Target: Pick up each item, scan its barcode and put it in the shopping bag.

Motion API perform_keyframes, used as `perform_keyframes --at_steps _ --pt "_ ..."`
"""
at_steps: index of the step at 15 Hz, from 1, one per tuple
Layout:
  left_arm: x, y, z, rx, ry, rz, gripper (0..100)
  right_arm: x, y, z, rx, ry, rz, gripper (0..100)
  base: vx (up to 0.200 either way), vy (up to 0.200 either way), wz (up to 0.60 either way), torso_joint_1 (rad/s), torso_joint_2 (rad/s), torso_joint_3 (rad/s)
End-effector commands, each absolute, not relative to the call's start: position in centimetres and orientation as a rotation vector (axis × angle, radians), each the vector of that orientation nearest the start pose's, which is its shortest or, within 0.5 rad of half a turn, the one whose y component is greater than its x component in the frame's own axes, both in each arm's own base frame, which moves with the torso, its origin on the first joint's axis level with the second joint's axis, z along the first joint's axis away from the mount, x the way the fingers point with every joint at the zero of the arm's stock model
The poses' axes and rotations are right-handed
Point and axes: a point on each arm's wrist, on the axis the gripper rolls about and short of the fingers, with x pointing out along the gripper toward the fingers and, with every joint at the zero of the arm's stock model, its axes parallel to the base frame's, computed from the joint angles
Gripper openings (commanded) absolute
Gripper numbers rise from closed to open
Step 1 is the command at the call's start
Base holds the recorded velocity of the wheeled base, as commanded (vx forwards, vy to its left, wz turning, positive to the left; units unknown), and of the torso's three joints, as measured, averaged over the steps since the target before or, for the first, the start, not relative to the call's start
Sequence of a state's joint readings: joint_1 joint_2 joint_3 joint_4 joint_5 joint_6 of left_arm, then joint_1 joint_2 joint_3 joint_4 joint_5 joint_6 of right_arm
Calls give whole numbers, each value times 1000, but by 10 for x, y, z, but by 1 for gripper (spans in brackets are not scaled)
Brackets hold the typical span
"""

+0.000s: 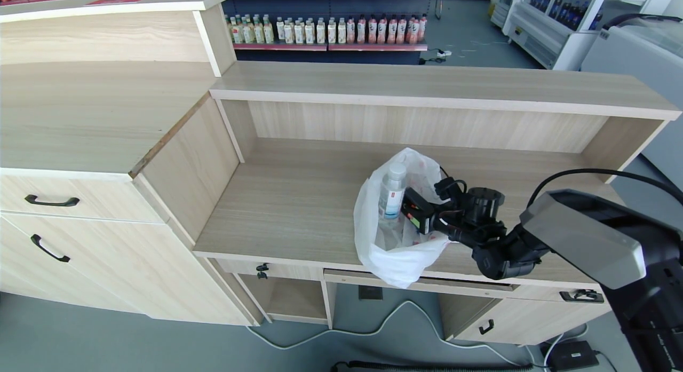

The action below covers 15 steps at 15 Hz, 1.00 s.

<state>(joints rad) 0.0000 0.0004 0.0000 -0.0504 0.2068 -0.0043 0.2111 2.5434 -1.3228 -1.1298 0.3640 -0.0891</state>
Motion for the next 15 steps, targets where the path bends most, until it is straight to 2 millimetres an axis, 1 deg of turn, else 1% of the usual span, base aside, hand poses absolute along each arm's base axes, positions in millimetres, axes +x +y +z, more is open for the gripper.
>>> perform_keyframes --at_steps 1,3,4,7,9,10,11,13,14,15 --pt "-23 5 81 -10 -51 207 100 467 109 21 -82 68 580 0 0 0 0 0 0 0" --pt "-23 5 81 -10 -51 207 100 467 109 21 -82 71 579 0 0 0 0 0 0 0" --pt "-23 5 81 -10 -51 207 100 467 109 21 -82 71 579 100 0 0 0 0 0 0" --pt "-23 5 81 -10 -51 207 100 467 108 23 -88 65 576 100 0 0 0 0 0 0" --pt "-23 5 81 -10 -51 207 100 466 107 36 -88 35 573 100 0 0 0 0 0 0" --pt "-23 5 81 -10 -51 205 100 461 105 48 -89 21 571 100 0 0 0 0 0 0" --pt "-23 5 81 -10 -51 207 100 450 93 73 -96 -2 555 100 0 0 0 0 0 0" --pt "-23 5 81 -10 -51 207 100 435 74 106 -148 -53 516 100 0 0 0 0 0 0" --pt "-23 5 81 -10 -51 207 100 431 70 113 -160 -64 508 100 0 0 0 0 0 0" --pt "-23 5 81 -10 -51 207 100 417 63 129 -189 -82 492 100 0 0 0 0 0 0"
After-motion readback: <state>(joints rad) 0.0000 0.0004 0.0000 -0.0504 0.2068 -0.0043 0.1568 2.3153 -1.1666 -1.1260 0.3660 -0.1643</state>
